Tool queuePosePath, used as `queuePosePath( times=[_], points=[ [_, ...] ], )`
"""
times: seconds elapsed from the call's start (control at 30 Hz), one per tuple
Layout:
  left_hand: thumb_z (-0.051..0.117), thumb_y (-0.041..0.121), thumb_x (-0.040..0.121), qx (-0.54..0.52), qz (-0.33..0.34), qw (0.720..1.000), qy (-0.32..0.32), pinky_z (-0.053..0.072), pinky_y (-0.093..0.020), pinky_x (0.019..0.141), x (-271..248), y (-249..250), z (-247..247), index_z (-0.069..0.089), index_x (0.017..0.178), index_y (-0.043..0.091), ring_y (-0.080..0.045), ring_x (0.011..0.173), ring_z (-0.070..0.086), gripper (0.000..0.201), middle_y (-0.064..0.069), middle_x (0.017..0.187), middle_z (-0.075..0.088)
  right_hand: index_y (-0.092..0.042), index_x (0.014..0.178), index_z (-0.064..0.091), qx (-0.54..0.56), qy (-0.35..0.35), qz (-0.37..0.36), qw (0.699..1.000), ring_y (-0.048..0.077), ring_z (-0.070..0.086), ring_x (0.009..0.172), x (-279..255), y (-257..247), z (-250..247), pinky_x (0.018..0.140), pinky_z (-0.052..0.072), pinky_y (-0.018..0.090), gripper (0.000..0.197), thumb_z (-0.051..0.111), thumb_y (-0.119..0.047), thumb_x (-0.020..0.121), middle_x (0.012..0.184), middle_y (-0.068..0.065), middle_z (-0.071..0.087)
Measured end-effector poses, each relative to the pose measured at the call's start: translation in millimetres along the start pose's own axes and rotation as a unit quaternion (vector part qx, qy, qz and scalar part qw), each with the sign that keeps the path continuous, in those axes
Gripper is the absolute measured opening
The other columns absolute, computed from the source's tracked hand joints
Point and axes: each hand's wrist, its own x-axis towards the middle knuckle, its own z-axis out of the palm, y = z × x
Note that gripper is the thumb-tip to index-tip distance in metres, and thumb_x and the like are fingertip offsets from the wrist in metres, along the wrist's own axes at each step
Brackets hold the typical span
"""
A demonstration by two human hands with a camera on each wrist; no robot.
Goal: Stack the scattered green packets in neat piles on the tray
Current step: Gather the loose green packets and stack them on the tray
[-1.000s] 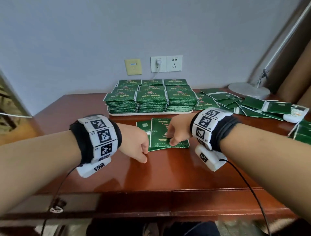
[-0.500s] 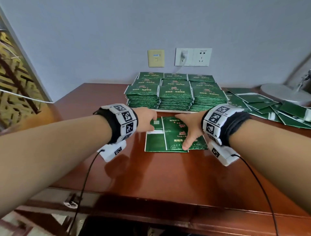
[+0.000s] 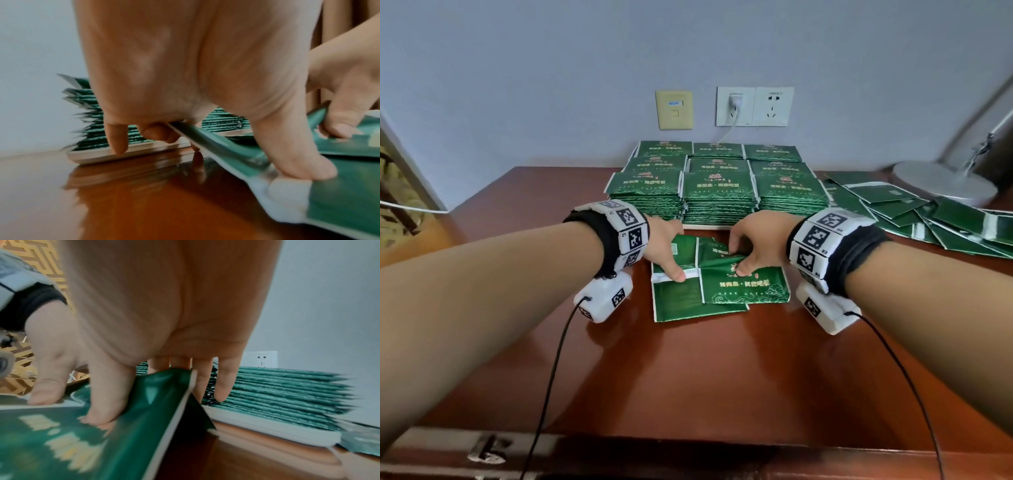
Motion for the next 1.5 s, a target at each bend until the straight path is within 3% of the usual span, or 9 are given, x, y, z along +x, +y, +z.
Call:
queuePosePath(
  times=[0.1, 0.23, 0.37, 0.53, 0.73, 0.93, 1.17, 1.37, 1.5],
  points=[
    [0.068, 0.061, 0.075, 0.027, -0.015, 0.998, 0.05, 0.036, -0.036, 0.1, -4.1, -3.1, -1.5, 0.022, 0.15, 0.018, -0.031, 0.131, 0.036, 0.098, -0.011, 0.145, 0.038, -0.025, 0.105, 0.065, 0.008, 0.046, -0.011, 0.999, 0.011, 0.055, 0.083, -1.1, 4.7, -2.4, 0.07, 0.038, 0.023, 0.026, 0.067, -0.042, 0.084, 0.089, -0.014, 0.058],
    [0.065, 0.043, 0.086, -0.019, -0.011, 0.988, 0.154, 0.033, -0.032, 0.092, -10.3, -16.6, -3.6, 0.054, 0.12, 0.015, -0.027, 0.108, 0.049, 0.045, -0.007, 0.116, 0.058, -0.026, 0.089, 0.065, 0.035, 0.098, -0.01, 0.994, 0.009, 0.06, 0.077, -1.5, 9.4, -17.8, 0.064, 0.04, 0.023, 0.009, 0.061, -0.034, 0.09, 0.078, -0.015, 0.062],
    [0.066, 0.03, 0.086, -0.1, 0.0, 0.971, 0.219, 0.038, -0.028, 0.078, -17.7, -36.9, -4.0, 0.053, 0.093, 0.017, -0.022, 0.09, 0.051, 0.019, 0.0, 0.094, 0.055, -0.021, 0.086, 0.063, 0.07, 0.154, 0.017, 0.985, 0.014, 0.055, 0.072, -2.9, 9.4, -32.2, 0.065, 0.041, 0.025, 0.016, 0.051, -0.027, 0.095, 0.075, -0.008, 0.06],
    [0.075, 0.029, 0.077, -0.136, 0.049, 0.974, 0.176, 0.039, -0.025, 0.062, -32.6, -44.8, -0.1, 0.053, 0.076, 0.022, -0.018, 0.077, 0.054, 0.023, 0.004, 0.082, 0.058, -0.01, 0.101, 0.064, 0.02, 0.063, 0.104, 0.992, 0.023, 0.061, 0.09, 3.6, 5.6, -26.3, 0.081, 0.051, 0.032, 0.027, 0.041, -0.024, 0.098, 0.098, 0.005, 0.066],
    [0.077, 0.053, 0.07, -0.141, 0.059, 0.986, 0.07, 0.043, -0.031, 0.09, -38.4, -45.4, 12.2, 0.054, 0.117, 0.029, -0.013, 0.103, 0.052, 0.058, 0.006, 0.116, 0.048, -0.008, 0.127, 0.05, 0.035, 0.027, 0.124, 0.991, 0.027, 0.059, 0.106, -0.4, -5.0, -12.0, 0.091, 0.047, 0.035, 0.055, 0.034, -0.051, 0.098, 0.119, 0.012, 0.061],
    [0.078, 0.058, 0.065, -0.074, 0.06, 0.994, 0.054, 0.037, -0.038, 0.107, -28.7, -30.0, 24.7, 0.029, 0.146, 0.025, -0.02, 0.128, 0.039, 0.1, -0.001, 0.138, 0.036, -0.016, 0.148, 0.025, 0.007, -0.09, 0.069, 0.994, 0.022, 0.045, 0.128, -4.8, -8.3, 0.0, 0.104, 0.038, 0.034, 0.088, 0.07, -0.048, 0.08, 0.144, 0.003, 0.042],
    [0.078, 0.056, 0.066, -0.06, 0.058, 0.995, 0.044, 0.045, -0.037, 0.091, -26.7, -16.8, 28.9, 0.037, 0.134, 0.021, -0.018, 0.104, 0.044, 0.086, -0.001, 0.111, 0.04, -0.013, 0.131, 0.043, -0.072, -0.088, 0.099, 0.989, 0.023, 0.055, 0.104, 2.5, -6.7, 6.0, 0.088, 0.049, 0.036, 0.09, 0.075, -0.063, 0.064, 0.115, 0.005, 0.055],
    [0.075, 0.043, 0.071, -0.103, 0.068, 0.992, 0.034, 0.053, -0.033, 0.071, -27.6, -5.7, 32.0, 0.025, 0.138, 0.018, -0.016, 0.084, 0.058, 0.088, 0.002, 0.107, 0.052, -0.009, 0.136, 0.031, 0.01, -0.092, 0.123, 0.988, 0.023, 0.055, 0.105, -3.8, -6.0, 11.8, 0.087, 0.048, 0.034, 0.087, 0.074, -0.051, 0.073, 0.125, 0.005, 0.051],
    [0.08, 0.055, 0.061, -0.101, 0.073, 0.992, 0.022, 0.052, -0.035, 0.084, -30.6, 0.3, 31.9, 0.025, 0.131, 0.024, -0.013, 0.091, 0.057, 0.094, 0.003, 0.11, 0.049, -0.014, 0.141, 0.019, 0.041, -0.115, 0.14, 0.983, 0.025, 0.055, 0.106, -10.6, 1.1, 15.9, 0.087, 0.049, 0.038, 0.108, 0.077, -0.06, 0.063, 0.127, 0.005, 0.051]
  ],
)
